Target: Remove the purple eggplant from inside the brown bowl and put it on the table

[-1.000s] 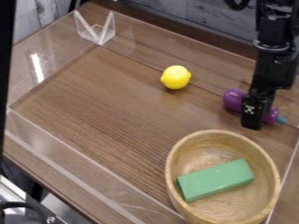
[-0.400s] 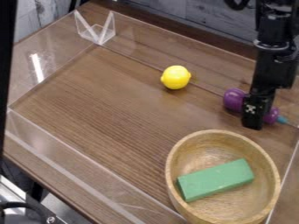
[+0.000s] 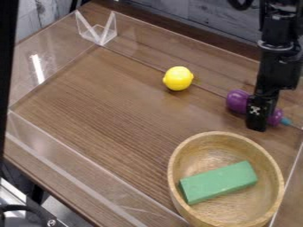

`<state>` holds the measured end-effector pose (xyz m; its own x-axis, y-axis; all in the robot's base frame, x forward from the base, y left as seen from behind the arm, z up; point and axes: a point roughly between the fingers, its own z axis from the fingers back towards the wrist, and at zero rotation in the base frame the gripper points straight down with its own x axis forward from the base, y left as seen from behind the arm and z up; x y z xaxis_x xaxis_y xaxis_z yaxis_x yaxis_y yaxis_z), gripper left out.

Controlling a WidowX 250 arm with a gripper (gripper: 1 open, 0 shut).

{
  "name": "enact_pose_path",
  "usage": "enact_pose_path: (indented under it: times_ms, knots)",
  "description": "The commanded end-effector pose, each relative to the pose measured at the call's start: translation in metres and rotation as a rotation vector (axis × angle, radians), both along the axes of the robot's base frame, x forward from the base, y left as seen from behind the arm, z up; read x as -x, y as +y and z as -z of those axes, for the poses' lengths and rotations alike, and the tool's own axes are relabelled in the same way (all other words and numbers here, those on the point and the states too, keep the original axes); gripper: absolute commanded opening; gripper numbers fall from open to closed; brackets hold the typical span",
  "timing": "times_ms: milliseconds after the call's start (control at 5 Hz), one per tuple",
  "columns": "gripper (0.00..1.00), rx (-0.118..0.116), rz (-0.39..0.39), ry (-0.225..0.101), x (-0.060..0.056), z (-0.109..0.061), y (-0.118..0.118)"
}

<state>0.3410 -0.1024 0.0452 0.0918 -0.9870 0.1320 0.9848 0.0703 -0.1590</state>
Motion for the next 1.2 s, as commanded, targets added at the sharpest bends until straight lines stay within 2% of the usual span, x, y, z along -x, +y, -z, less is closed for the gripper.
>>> enact_pose_path:
  times_ms: [0,1000]
  knots:
    - [1.0,0.009,-0.033,-0.058,-0.0149,-0.0059,0.0064]
    - [1.0,0.01,-0.067,-0.057,-0.0205,0.0006,0.0074]
